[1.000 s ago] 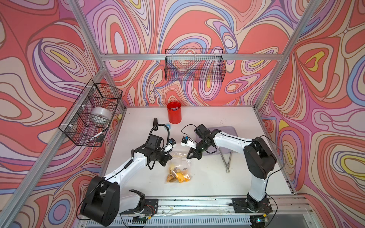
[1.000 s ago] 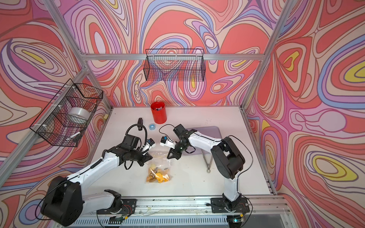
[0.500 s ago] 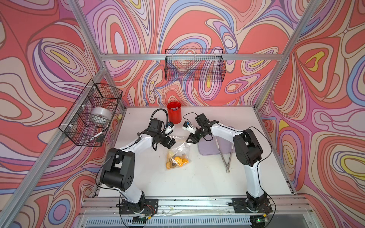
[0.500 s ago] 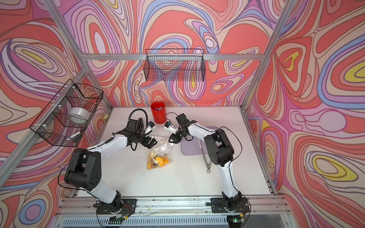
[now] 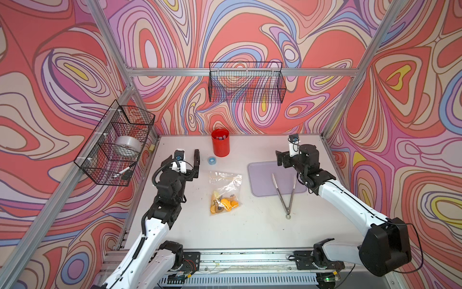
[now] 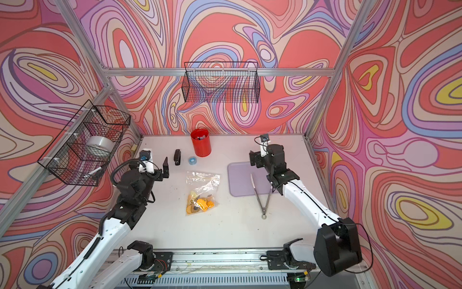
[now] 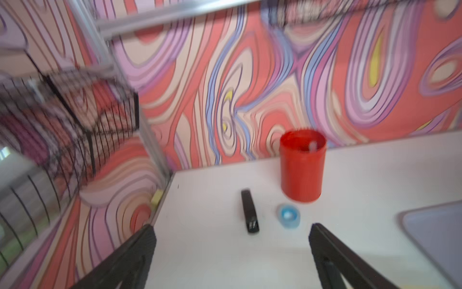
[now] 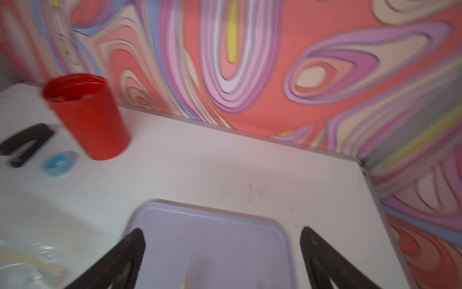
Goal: Put the cookies into a resealable bag to prevent moisture
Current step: Reset both arms
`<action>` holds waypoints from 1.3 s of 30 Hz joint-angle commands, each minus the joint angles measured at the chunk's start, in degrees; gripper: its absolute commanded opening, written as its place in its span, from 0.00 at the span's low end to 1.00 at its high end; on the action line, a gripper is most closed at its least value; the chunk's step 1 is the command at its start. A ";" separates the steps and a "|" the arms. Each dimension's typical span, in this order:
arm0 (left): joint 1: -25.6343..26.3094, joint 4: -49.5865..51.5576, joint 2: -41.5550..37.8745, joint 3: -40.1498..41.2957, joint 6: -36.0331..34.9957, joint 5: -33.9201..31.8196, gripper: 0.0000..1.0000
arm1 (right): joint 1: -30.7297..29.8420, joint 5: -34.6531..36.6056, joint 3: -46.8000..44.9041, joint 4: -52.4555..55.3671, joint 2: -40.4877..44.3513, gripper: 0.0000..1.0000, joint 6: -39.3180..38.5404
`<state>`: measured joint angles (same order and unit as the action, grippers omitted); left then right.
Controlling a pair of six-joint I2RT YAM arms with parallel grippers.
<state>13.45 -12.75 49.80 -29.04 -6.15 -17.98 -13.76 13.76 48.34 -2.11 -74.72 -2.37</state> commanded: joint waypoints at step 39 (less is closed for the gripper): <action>-12.40 -37.79 38.11 7.67 8.76 9.80 1.00 | 11.12 1.88 -18.36 -45.80 -21.65 0.99 5.36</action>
<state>1.41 -49.43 88.29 -20.97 1.78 -7.90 -2.96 16.01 29.28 -47.53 -96.03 2.57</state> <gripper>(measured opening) 0.999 0.984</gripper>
